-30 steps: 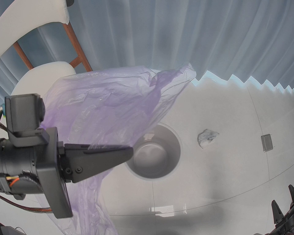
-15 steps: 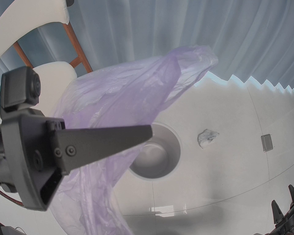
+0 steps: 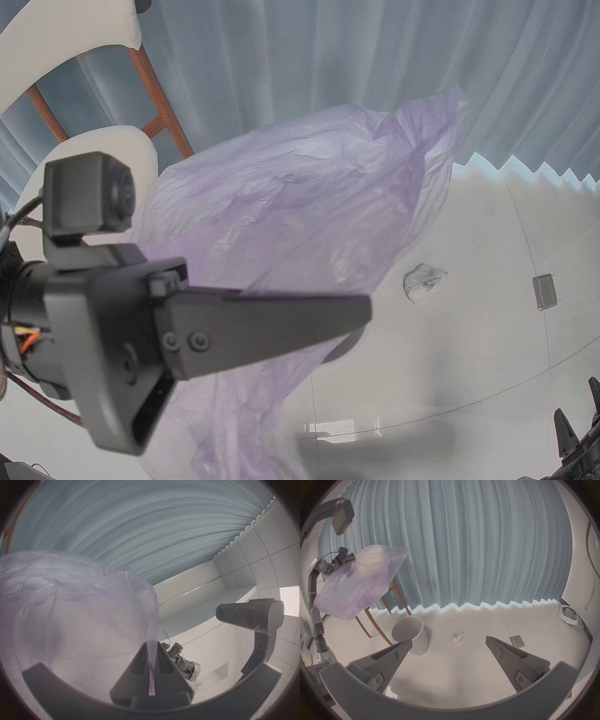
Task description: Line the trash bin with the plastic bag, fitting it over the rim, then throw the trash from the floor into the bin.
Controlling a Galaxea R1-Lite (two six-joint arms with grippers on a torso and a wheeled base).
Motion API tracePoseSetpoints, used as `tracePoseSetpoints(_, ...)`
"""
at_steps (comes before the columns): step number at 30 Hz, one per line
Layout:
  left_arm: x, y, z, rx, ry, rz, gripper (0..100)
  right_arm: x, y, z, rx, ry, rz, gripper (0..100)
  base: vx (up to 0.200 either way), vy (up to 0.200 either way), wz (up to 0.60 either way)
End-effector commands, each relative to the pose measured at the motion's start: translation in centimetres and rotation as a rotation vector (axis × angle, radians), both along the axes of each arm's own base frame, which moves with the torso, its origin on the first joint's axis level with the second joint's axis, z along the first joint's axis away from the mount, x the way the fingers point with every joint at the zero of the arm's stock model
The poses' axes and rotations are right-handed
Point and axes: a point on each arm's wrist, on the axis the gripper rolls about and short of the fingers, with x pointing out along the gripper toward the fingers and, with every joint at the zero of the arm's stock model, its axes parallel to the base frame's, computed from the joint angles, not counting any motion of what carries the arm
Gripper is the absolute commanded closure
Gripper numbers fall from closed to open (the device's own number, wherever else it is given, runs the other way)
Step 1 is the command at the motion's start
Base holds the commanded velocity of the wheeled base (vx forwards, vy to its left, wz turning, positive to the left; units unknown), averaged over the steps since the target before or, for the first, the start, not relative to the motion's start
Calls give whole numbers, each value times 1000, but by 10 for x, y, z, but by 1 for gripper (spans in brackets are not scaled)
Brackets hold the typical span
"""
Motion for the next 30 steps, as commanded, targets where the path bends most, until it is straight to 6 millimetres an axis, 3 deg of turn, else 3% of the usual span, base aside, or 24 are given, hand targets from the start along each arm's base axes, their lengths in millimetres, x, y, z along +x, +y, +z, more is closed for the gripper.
tracePoseSetpoints(1,23,-22,-17,26,21,-4,100,0,0,-5,-1,0,1,0,0,0,0)
tracePoseSetpoints(12,44,-61,-30,-3,-2,-35,100,0,0,-5,-1,0,1,0,0,0,0)
tracePoseSetpoints(21,51,-79,-30,-36,-33,-41,100,0,0,-5,-1,0,1,0,0,0,0)
tracePoseSetpoints(24,60,-80,-37,-39,-37,-16,100,0,0,-5,-1,0,1,0,0,0,0)
tracePoseSetpoints(30,82,-58,-51,-53,-52,74,100,0,0,-5,-1,0,1,0,0,0,0)
